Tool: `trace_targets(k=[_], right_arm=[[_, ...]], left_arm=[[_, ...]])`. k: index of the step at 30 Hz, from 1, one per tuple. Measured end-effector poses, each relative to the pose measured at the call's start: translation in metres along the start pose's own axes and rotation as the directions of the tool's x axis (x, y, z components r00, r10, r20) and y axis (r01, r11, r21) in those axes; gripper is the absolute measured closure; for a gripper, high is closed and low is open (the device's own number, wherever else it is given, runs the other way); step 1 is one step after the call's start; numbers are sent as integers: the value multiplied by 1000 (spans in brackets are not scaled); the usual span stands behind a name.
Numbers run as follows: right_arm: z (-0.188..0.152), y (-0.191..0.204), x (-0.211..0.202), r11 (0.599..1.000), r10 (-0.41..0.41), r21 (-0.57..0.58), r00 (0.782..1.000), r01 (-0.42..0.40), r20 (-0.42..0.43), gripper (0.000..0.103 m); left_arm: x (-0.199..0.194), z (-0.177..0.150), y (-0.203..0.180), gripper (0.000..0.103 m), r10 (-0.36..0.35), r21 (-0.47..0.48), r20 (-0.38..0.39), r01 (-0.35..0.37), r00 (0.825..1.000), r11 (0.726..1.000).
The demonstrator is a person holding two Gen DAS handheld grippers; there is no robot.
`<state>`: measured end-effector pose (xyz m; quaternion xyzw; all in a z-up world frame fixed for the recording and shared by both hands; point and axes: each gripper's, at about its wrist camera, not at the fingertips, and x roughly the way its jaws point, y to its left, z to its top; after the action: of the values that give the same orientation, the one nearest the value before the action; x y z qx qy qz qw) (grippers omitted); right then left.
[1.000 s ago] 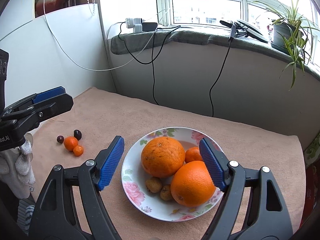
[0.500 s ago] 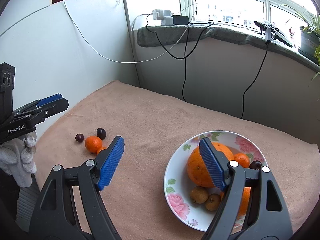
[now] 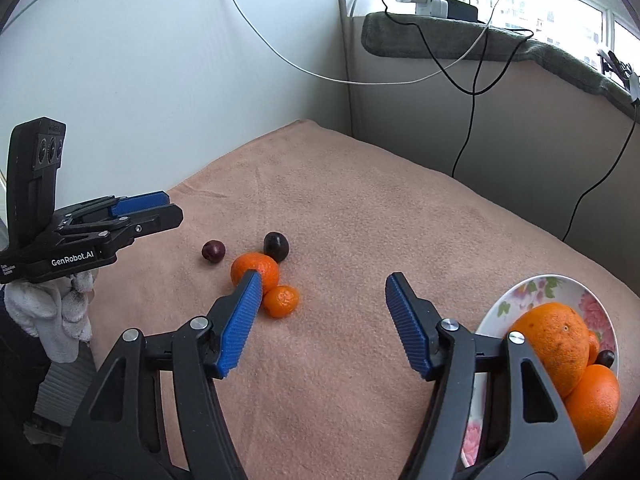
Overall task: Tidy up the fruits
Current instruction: 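Withdraw both grippers from the plate toward the remaining fruit, then grasp a red plum with the left gripper while the right gripper grasps a tangerine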
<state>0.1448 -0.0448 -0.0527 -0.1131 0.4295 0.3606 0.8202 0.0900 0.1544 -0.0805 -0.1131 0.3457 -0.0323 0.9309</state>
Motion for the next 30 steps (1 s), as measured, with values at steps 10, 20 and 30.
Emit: trace_targets(k=[10, 20, 30], right_arm=[[-1, 25, 36, 995, 56, -76, 996, -61, -75, 46], [2, 37, 61, 990, 74, -113, 990, -88, -123, 48], [5, 38, 81, 988, 74, -120, 984, -93, -159, 53]], left_arm=[[16, -15, 7, 66, -27, -15, -63, 26, 998, 1000], [25, -19, 12, 70, -47, -27, -101, 44, 994, 999], [39, -19, 14, 71, -70, -23, -130, 68, 989, 997]])
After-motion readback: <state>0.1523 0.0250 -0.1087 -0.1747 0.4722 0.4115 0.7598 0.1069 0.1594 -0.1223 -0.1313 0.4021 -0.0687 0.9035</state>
